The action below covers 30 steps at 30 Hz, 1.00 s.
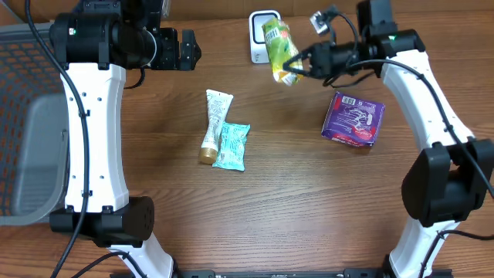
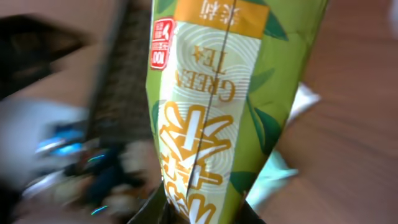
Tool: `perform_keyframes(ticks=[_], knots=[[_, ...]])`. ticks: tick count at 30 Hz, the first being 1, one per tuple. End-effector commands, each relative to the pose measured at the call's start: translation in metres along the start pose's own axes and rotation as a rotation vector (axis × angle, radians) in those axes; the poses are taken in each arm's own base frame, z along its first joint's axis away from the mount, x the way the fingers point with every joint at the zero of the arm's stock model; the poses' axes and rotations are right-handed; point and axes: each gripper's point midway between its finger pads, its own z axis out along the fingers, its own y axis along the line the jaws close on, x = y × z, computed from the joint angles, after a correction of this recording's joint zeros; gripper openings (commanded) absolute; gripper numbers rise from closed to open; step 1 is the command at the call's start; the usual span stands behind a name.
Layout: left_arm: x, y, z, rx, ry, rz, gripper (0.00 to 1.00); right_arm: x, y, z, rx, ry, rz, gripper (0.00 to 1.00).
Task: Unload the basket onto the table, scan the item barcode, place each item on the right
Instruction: 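Hold the green packet in front of the scanner window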
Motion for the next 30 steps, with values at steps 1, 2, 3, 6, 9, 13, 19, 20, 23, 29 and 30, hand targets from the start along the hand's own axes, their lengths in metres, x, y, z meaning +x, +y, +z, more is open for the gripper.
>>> perform_keyframes(ticks=[1, 2, 3, 6, 9, 13, 19, 20, 23, 29, 30], knots=[[-0.003, -0.003, -0.006, 0.009, -0.019, -0.012, 1.00, -0.031, -0.033, -0.005, 0.514, -0.131, -0.055, 0.04], [-0.003, -0.003, -0.006, 0.009, -0.019, -0.012, 1.00, -0.036, -0.044, -0.007, 0.633, -0.159, -0.077, 0.04], [-0.003, -0.003, -0.006, 0.010, -0.019, -0.012, 1.00, -0.042, -0.056, -0.011, 0.754, -0.190, -0.100, 0.04], [-0.003, -0.003, -0.006, 0.009, -0.019, -0.012, 1.00, -0.065, -0.078, -0.022, 1.087, -0.314, -0.193, 0.04], [-0.003, -0.003, -0.006, 0.009, -0.019, -0.012, 1.00, -0.083, -0.084, -0.012, 1.212, -0.345, -0.346, 0.04], [-0.003, -0.003, -0.006, 0.009, -0.019, -0.012, 1.00, -0.102, -0.096, 0.013, 1.271, -0.254, -0.651, 0.04], [-0.003, -0.003, -0.006, 0.009, -0.019, -0.012, 1.00, -0.117, -0.128, 0.012, 1.487, -0.169, -0.864, 0.04], [-0.003, -0.003, -0.006, 0.009, -0.019, -0.012, 1.00, -0.116, -0.133, 0.015, 1.503, -0.132, -0.905, 0.04], [-0.003, -0.003, -0.006, 0.009, -0.019, -0.012, 0.99, -0.115, -0.149, 0.018, 1.583, -0.013, -1.022, 0.04], [-0.003, -0.003, -0.006, 0.009, -0.019, -0.012, 1.00, -0.112, -0.169, 0.015, 1.705, 0.097, -1.087, 0.04], [-0.003, -0.003, -0.006, 0.009, -0.019, -0.012, 1.00, -0.113, -0.169, 0.013, 1.718, 0.094, -1.084, 0.04]])
